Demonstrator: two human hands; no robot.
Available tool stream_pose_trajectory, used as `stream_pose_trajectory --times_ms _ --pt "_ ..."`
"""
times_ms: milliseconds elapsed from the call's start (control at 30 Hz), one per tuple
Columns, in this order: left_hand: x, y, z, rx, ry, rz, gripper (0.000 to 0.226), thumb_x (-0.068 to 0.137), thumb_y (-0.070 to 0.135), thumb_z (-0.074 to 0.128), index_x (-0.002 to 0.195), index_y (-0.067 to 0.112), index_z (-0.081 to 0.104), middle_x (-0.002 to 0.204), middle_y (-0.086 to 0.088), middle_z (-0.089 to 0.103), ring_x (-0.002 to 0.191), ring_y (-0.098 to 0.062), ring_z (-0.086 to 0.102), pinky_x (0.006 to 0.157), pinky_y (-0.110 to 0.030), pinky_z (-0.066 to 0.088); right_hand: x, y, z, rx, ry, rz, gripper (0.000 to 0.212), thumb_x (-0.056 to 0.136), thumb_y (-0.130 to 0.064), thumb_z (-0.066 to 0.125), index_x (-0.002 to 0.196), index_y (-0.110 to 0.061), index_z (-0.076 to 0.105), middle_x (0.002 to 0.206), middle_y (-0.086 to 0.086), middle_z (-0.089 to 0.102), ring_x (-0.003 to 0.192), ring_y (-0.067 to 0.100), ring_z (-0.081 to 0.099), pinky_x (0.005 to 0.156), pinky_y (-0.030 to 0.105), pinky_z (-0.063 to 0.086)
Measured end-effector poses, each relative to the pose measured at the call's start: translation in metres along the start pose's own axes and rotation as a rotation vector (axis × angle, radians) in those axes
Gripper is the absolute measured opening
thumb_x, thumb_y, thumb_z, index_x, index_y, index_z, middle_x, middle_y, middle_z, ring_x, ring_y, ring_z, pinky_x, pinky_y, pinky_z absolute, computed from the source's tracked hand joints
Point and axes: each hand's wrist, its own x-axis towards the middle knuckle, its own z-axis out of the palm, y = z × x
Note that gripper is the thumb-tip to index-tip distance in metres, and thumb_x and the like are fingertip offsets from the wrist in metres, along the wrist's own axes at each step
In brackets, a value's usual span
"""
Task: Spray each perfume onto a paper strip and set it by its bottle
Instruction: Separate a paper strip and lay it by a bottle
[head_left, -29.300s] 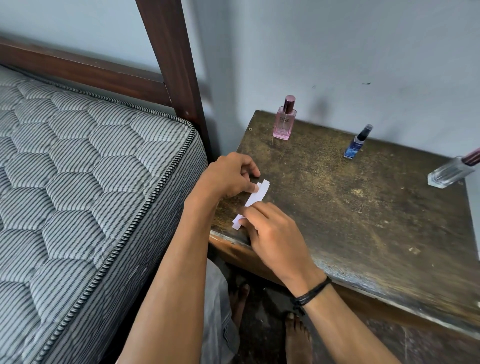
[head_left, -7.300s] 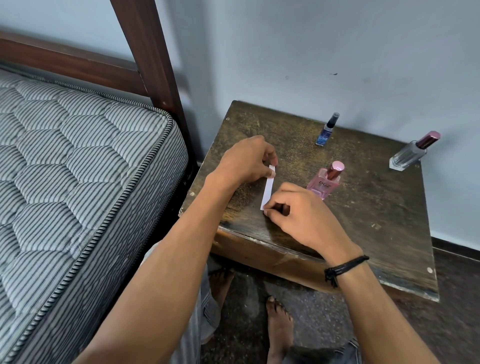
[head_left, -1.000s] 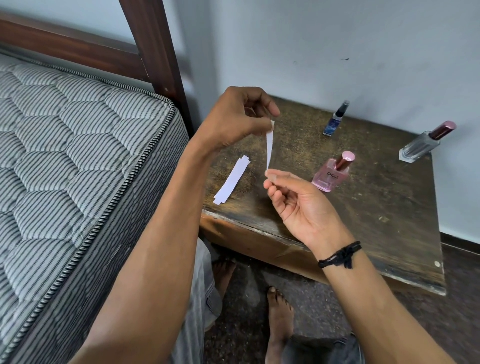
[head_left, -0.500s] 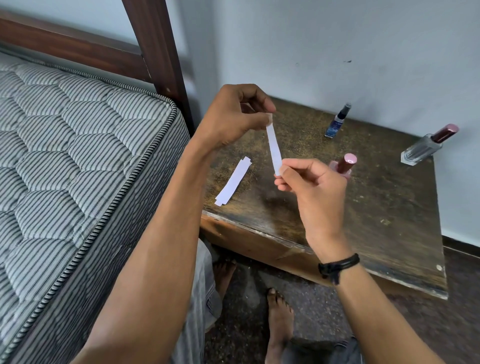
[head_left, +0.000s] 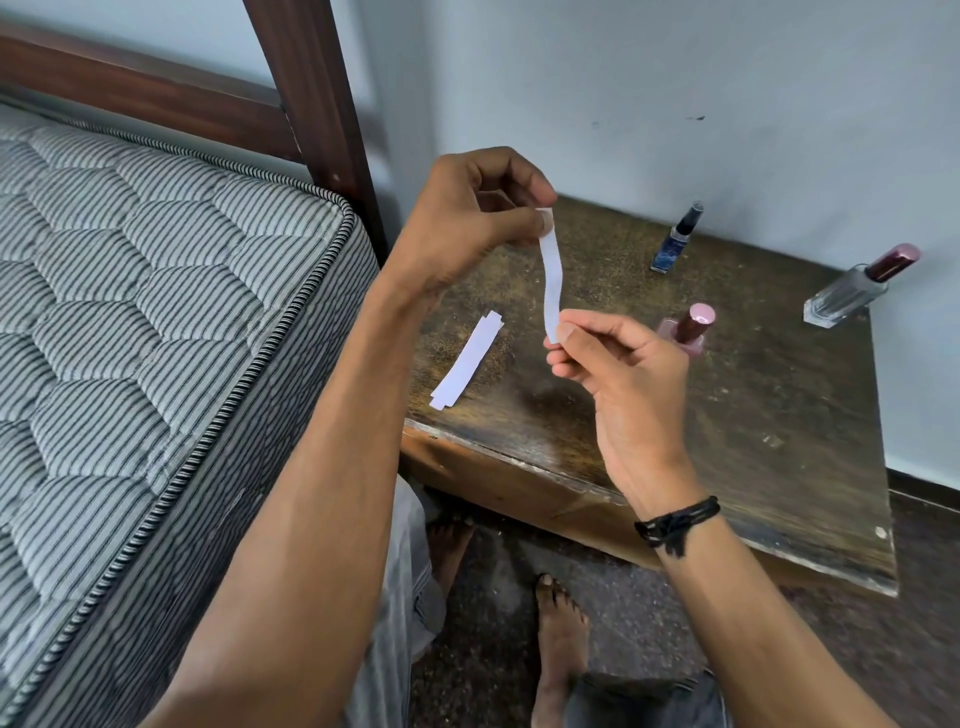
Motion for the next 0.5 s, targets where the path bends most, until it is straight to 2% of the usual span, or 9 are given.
stream_pose_trajectory --times_ms 233,500 --pt "0.0 0.0006 0.0 0.018 -0.058 0.007 0.017 0.077 -0.005 0.076 0.092 0.002 0.071 0.076 -0.004 0.066 0.069 -0.021 0.061 0.068 -0.028 0.053 -0.0014 0.0056 0.0031 -0.005 -0.033 0.035 0.011 0.09 0.005 0.071 0.099 0.0 0.075 0.081 0.012 0.077 0.07 0.018 0.07 0.066 0.023 0.057" --pt "0.0 0.0004 0.0009 0.065 -0.069 0.011 0.017 0.077 -0.005 0.076 0.092 0.001 0.071 0.078 -0.008 0.066 0.068 -0.02 0.061 0.067 -0.027 0.053 -0.0003 0.0092 0.004 -0.086 -0.032 0.023 0.011 0.09 0.005 0.072 0.097 -0.004 0.077 0.081 0.01 0.078 0.07 0.018 0.071 0.067 0.023 0.058"
